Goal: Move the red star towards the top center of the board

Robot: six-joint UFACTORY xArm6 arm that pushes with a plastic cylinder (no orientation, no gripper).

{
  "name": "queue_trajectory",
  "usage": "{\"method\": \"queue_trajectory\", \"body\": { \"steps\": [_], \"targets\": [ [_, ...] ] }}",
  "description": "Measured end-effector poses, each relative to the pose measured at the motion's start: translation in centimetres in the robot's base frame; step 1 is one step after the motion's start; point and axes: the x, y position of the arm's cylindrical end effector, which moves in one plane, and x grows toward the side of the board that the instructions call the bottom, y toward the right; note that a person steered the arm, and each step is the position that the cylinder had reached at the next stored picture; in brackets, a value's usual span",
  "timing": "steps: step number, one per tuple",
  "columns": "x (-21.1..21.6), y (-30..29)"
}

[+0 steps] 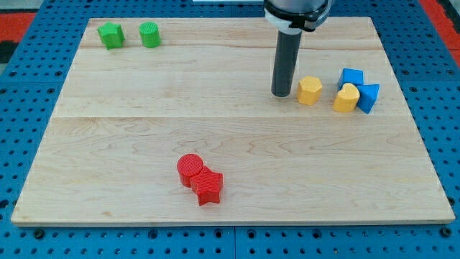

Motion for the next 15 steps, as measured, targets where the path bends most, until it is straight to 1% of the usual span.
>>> {"method": "queue_trajectory", "body": {
  "steps": [1,2,4,5,6,7,8,9,10,11,12,13,15],
  "targets": [
    [0.0,2.1],
    [0.0,0.1],
    [0.2,-0.5],
    [0.5,-3.4],
    [4.2,-16.2],
    [10.0,-19.4],
    [10.0,-16.8],
    [9.1,-17.0],
    [11.1,-10.8],
    [14.6,-7.9],
    [22.4,-12.0],
    [23.3,-12.5],
    [23.2,-15.1]
  ]
}}
